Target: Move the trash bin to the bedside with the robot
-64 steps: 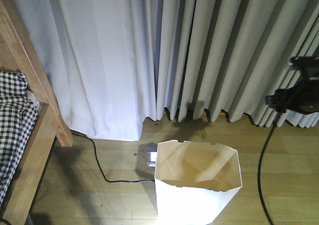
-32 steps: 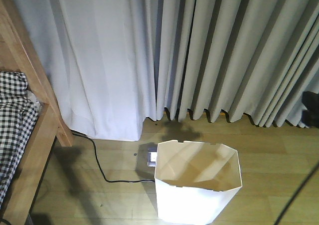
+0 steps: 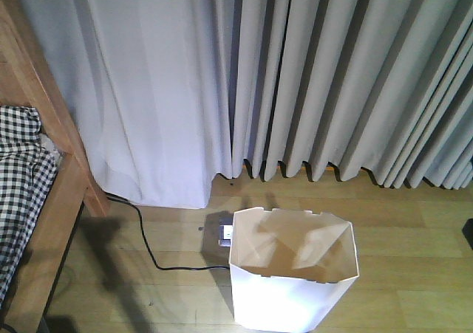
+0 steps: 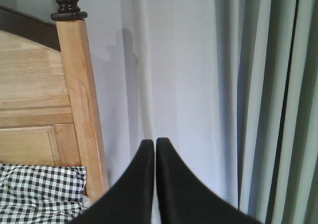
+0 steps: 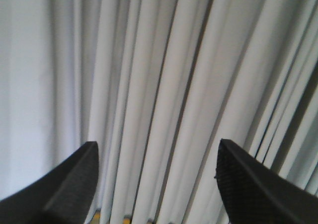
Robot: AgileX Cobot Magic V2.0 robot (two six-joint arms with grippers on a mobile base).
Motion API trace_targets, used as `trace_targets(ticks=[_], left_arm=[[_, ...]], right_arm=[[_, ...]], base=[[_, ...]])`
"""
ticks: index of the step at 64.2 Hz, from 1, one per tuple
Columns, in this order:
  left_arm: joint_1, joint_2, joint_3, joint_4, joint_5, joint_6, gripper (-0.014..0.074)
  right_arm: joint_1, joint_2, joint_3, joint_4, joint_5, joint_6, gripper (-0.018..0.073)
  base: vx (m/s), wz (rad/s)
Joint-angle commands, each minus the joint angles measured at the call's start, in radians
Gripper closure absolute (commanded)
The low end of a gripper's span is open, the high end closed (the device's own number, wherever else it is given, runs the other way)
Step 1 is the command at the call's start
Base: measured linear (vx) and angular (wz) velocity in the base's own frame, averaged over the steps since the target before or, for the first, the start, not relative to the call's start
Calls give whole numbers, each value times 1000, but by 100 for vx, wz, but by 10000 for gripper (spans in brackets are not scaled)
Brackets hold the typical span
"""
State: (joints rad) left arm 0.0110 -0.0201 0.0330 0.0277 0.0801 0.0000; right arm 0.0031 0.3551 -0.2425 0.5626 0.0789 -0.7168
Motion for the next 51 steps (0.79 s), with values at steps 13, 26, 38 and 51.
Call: trace_targets(ticks=[13, 26, 38, 51], left_arm=[[-6, -7, 12, -9, -74, -14, 603], [-6, -7, 12, -9, -74, -14, 603], [-6, -7, 12, -9, -74, -14, 603], [-6, -7, 12, -9, -74, -14, 603]], right_arm=[[96, 1, -23, 22, -151, -46, 132], [95, 1, -22, 28, -147, -46, 465], [95, 1, -22, 31, -149, -45, 568], [95, 1, -22, 31, -149, -45, 568]], base=[[0, 0], [0, 0], [0, 0], [0, 0]])
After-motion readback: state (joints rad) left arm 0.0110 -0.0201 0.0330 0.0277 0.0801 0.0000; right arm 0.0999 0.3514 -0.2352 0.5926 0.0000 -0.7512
